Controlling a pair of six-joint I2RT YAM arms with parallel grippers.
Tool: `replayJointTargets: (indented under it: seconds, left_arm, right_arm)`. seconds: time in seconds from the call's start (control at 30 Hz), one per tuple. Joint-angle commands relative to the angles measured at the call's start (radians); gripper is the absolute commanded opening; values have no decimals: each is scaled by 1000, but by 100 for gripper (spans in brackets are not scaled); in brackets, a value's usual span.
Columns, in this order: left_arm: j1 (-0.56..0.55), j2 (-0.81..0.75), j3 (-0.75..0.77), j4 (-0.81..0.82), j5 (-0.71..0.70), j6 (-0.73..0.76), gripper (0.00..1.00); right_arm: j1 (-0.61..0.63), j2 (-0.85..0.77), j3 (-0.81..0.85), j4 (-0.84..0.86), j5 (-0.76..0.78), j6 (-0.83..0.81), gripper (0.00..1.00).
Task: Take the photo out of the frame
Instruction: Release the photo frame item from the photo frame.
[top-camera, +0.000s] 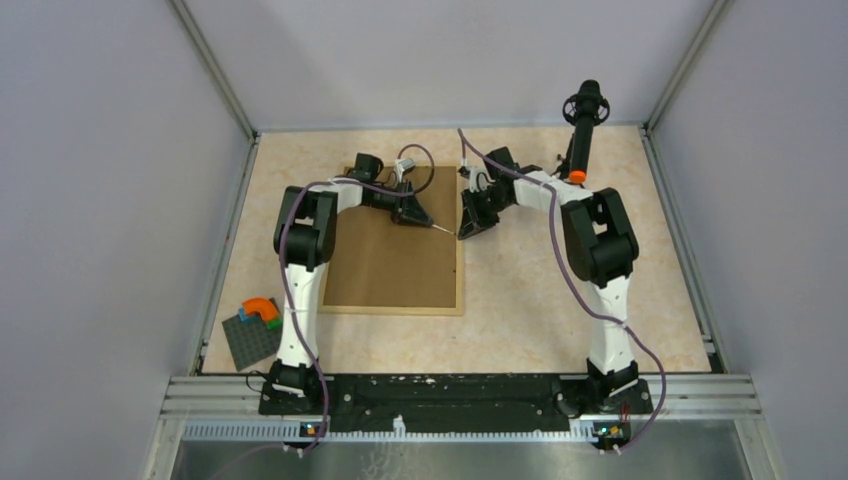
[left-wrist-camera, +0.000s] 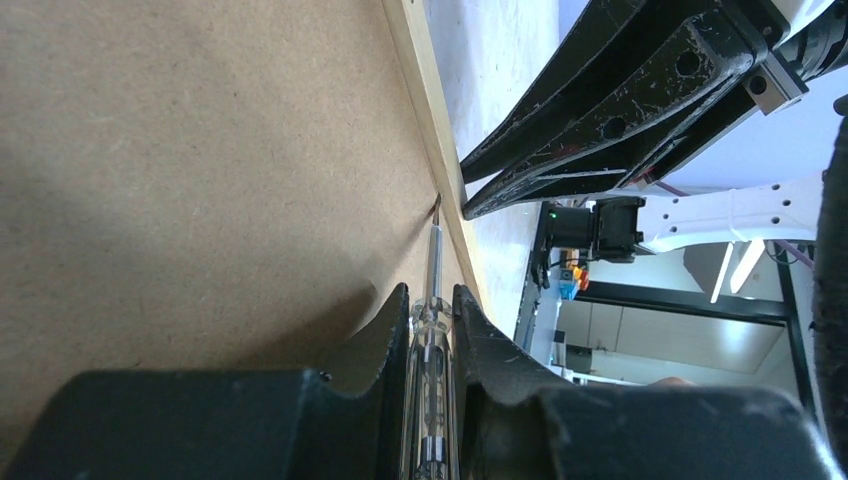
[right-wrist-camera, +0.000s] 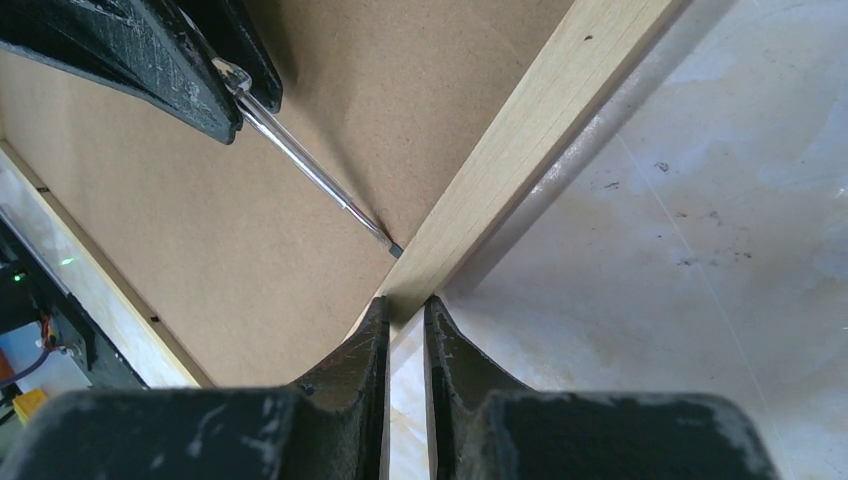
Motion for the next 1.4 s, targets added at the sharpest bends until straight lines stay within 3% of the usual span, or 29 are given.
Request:
replayJointTargets:
  seconds: [0.0, 0.23, 0.67, 0.97, 1.1, 1.27, 1.37]
  left_arm:
    - [-172, 124, -47, -16, -245, 24, 0]
    - [-171, 125, -66, 57, -184, -124, 0]
    - [-84, 77, -279, 333, -89, -485, 0]
    - [-58, 67, -318, 384, -25, -568, 0]
    - [-22, 4, -367, 543, -6, -645, 0]
    - [27, -76, -327, 498, -30, -556, 0]
    - [35, -122, -223, 219, -104, -283, 0]
  right_arm:
    - [89, 156, -37, 96, 242, -94, 0]
    - [106, 145, -49, 105, 322, -134, 0]
    - [109, 124, -76, 101, 432, -154, 0]
    - [109, 116, -53, 74, 461, -156, 0]
    - [105, 110, -52, 61, 461, -158, 0]
    - [96, 106, -59, 64, 440, -153, 0]
    - [88, 97, -64, 71, 417, -154, 0]
